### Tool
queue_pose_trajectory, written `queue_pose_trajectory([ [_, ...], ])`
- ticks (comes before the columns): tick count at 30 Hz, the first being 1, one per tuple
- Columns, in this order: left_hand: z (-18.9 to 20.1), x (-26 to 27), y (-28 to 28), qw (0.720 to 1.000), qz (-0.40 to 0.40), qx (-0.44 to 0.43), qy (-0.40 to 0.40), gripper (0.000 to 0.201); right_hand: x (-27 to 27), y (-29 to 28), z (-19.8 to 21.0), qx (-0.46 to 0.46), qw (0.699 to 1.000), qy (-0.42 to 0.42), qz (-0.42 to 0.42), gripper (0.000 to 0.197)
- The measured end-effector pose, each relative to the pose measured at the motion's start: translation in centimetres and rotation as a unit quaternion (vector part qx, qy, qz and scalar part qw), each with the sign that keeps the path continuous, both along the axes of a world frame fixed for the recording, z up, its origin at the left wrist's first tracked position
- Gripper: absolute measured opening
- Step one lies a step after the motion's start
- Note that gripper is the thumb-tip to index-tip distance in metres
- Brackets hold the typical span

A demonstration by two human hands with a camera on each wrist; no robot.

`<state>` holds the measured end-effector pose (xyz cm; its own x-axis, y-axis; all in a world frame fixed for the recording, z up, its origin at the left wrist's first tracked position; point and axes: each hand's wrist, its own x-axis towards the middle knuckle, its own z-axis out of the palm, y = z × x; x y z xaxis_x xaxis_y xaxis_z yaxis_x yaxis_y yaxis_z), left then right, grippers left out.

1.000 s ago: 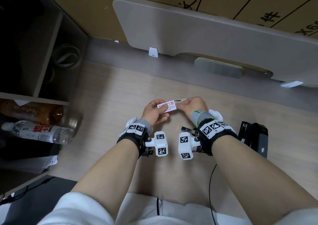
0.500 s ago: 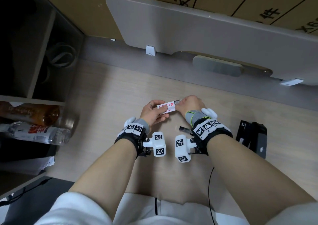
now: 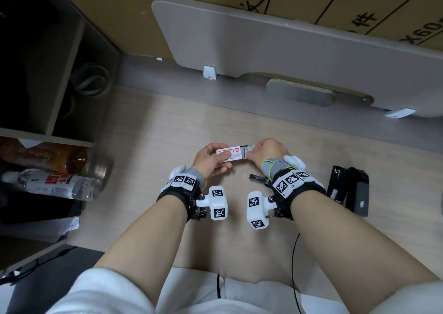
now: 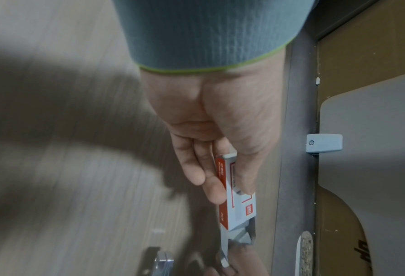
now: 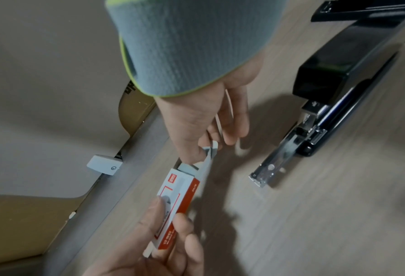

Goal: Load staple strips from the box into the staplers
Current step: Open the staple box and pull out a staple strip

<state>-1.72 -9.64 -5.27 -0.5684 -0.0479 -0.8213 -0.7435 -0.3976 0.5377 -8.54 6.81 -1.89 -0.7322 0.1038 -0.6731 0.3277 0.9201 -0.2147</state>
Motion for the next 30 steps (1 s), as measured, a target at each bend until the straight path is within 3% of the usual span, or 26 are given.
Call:
queue_pose_trajectory([
  [4,-0.1,0.3,-0.2,0.999,0.007,-0.031,-0.003,0.019,0.2,0.6,0.5,-0.017,0.998,0.014,-0.051,0.033],
  [9,0.5,0.7,-0.6,0.993,-0.012,-0.116,-0.014,0.034,1.2,0.9,0.6,-0.140,0.973,0.026,-0.180,0.008],
  [12,1.0,0.9,-1.0,0.975,-0.003,-0.223,0.016,0.039,2.2,0.9,0.9,-0.212,0.959,-0.009,-0.188,0.007],
  [14,1.3,1.0,-0.9,0.968,-0.014,-0.248,0.029,0.034,2.9,0.8,1.2,-0.242,0.956,-0.024,-0.167,0.007],
  [19,3.0,1.9,0.9,0.989,-0.073,-0.124,0.037,0.014,4.5,0.8,1.3,-0.279,0.946,-0.050,-0.156,0.009],
  [22,3.2,2.7,1.5,0.989,-0.094,-0.099,0.060,0.006,5.2,1.2,1.5,-0.279,0.949,-0.053,-0.136,0.013],
  [26,3.4,3.4,2.0,0.990,-0.090,-0.091,0.052,0.008,6.0,1.5,2.1,-0.269,0.955,-0.051,-0.112,0.017],
  [30,3.2,3.9,2.2,0.994,-0.073,-0.064,0.049,0.013,6.8,1.3,2.7,-0.321,0.933,-0.077,-0.145,0.015],
])
